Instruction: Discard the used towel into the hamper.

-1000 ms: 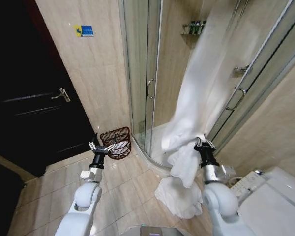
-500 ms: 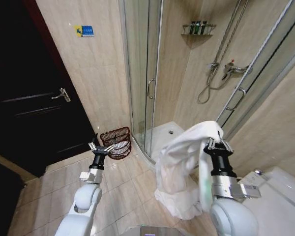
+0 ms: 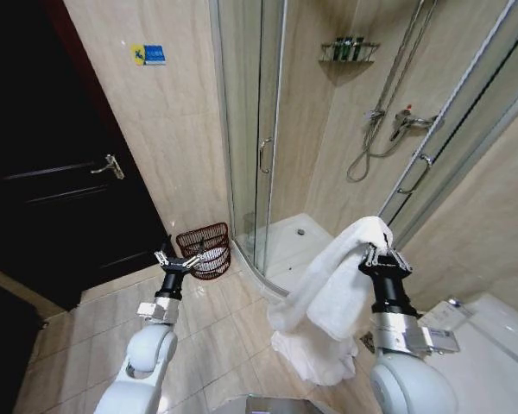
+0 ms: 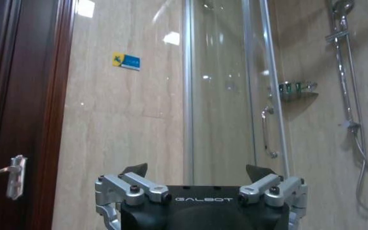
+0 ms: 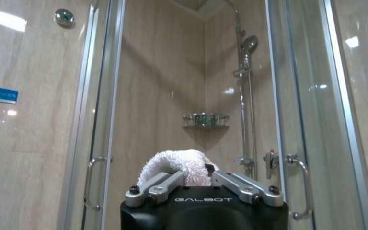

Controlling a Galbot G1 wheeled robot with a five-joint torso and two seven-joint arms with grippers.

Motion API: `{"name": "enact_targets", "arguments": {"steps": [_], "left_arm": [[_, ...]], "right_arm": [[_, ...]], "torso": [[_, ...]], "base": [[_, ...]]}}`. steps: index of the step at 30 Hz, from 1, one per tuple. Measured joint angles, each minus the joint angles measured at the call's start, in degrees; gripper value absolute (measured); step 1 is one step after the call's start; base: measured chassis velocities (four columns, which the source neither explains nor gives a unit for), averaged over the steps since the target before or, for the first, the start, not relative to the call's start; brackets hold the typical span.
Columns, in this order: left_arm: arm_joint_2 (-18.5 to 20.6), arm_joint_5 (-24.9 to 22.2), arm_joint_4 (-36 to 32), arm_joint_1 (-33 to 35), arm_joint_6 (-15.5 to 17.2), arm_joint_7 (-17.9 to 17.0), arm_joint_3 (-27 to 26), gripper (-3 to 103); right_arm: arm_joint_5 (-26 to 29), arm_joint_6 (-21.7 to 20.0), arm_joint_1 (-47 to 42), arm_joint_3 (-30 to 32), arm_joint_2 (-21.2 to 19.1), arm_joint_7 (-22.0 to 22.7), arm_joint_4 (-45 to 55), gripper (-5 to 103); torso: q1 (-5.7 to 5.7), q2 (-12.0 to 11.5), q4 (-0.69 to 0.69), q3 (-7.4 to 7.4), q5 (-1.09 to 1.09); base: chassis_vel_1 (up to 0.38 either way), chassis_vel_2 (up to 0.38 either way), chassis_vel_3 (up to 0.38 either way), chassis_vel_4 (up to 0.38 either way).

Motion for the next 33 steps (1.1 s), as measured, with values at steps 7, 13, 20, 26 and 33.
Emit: {"name": "enact_targets", "arguments": {"steps": [7, 13, 20, 26, 33], "left_arm": [[-0.1, 0.3, 0.0, 0.2, -0.2, 0.0, 0.0, 100], [-0.2, 0.8, 0.2, 0.3, -1.8, -0.8, 0.2, 100], [-0.3, 0.9, 0.0, 0.4, -1.9, -0.8, 0.5, 100], [-0.7, 1.2, 0.0, 0.1, -1.8, -0.8, 0.8, 100], [-0.6, 1.2, 0.2, 0.5, -2.3, -0.8, 0.5, 100]], "right_arm": [[-0.9, 0.0, -0.1, 0.0, 0.1, 0.0, -0.1, 3], [-2.6, -0.1, 0.3, -0.1, 0.5, 0.1, -0.1, 3], [-4.0, 0.4, 0.5, -0.5, 0.7, 0.1, -0.2, 3], [-4.3, 0.5, 0.6, -0.5, 0.3, -0.2, -0.5, 3], [-4.9, 0.7, 1.1, -0.9, 0.6, -1.1, -1.3, 3]], "torso": [[0.00, 0.0, 0.00, 0.00, 0.00], [0.00, 0.0, 0.03, 0.00, 0.00], [0.01, 0.0, -0.01, 0.00, 0.01], [0.00, 0.0, 0.00, 0.00, 0.01], [0.01, 0.0, 0.00, 0.01, 0.00]], "base": [[0.025, 0.034, 0.027, 0.029], [0.057, 0.062, 0.081, 0.048], [0.043, 0.019, -0.017, -0.039], [0.140, 0.091, -0.127, -0.129], [0.212, 0.214, -0.222, -0.210]]}}
